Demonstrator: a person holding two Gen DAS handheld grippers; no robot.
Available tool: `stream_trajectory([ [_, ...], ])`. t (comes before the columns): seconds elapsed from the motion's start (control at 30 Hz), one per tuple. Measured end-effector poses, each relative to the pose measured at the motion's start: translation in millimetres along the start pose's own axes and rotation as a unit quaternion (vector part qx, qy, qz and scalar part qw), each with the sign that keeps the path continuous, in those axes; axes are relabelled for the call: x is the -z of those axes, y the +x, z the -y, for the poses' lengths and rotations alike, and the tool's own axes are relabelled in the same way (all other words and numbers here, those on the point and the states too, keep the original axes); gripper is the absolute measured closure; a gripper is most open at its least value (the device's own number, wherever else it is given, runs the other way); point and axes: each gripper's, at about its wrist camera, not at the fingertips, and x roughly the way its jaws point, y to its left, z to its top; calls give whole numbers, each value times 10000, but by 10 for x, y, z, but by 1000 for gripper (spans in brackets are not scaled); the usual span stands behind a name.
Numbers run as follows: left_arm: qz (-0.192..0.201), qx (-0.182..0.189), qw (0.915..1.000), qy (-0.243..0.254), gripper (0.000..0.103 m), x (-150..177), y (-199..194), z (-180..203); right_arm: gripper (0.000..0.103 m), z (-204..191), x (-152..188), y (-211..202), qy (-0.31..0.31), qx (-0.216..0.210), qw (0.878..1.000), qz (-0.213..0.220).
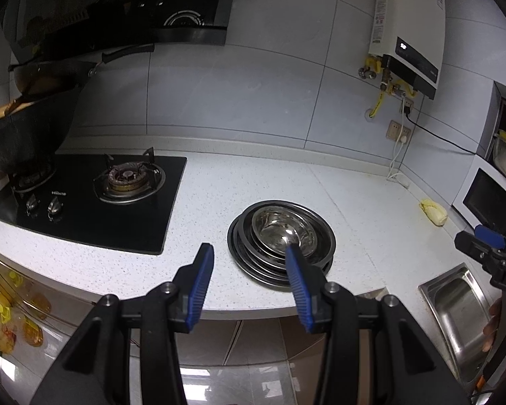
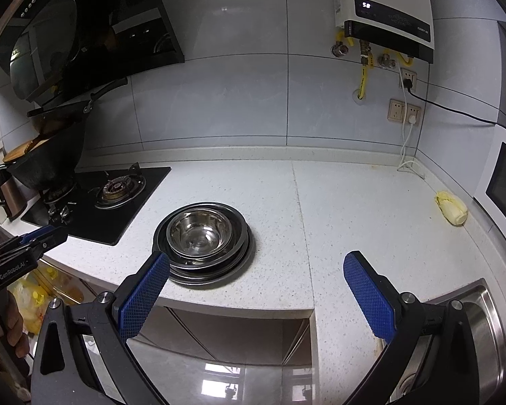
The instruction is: Organize plates and bowls
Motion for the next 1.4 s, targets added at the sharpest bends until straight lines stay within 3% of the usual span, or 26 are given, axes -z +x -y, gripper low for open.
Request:
stream_trajectory([
  [0.4,87,4,9994,346,61,0,-92,188,2,53,32,-49,177,-45,9998,-43],
  [1.4,-30,-145,9994,310,61,62,-64,298,2,123,61,-74,161,-49,9998,-48],
])
